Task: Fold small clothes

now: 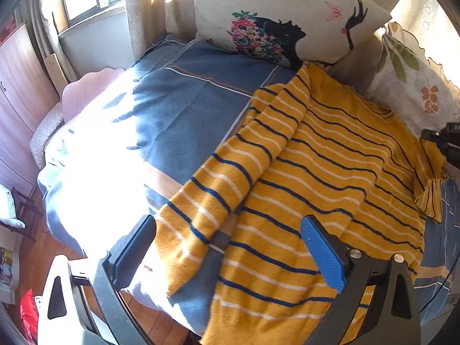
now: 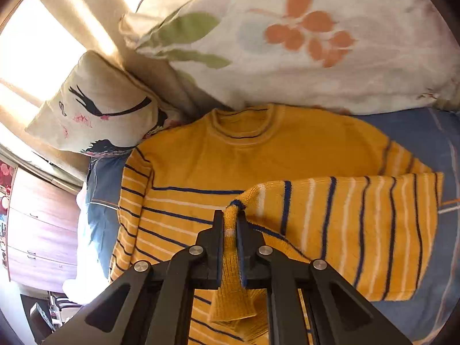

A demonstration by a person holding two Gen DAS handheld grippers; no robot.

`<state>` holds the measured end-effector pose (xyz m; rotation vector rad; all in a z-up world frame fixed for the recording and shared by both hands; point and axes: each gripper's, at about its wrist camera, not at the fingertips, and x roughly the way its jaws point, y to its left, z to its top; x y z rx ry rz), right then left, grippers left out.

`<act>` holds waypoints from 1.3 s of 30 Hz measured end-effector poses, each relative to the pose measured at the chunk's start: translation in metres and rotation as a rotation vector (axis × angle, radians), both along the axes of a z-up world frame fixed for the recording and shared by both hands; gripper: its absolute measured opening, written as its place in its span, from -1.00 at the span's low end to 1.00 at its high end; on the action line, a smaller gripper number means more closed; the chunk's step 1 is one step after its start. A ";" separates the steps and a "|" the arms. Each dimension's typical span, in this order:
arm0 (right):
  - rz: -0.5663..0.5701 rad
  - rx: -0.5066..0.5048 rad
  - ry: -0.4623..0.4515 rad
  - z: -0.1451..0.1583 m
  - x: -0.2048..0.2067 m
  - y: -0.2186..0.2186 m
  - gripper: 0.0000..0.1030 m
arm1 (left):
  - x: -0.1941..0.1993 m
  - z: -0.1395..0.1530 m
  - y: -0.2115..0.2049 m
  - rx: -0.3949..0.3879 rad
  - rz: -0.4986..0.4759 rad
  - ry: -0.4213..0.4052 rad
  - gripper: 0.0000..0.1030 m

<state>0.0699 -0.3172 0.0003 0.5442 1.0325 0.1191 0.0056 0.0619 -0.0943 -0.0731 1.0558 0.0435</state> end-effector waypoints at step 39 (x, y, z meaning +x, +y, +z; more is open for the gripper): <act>0.615 0.028 0.106 -0.066 -0.033 0.355 0.17 | 0.047 -0.044 0.193 -0.030 0.277 0.073 0.95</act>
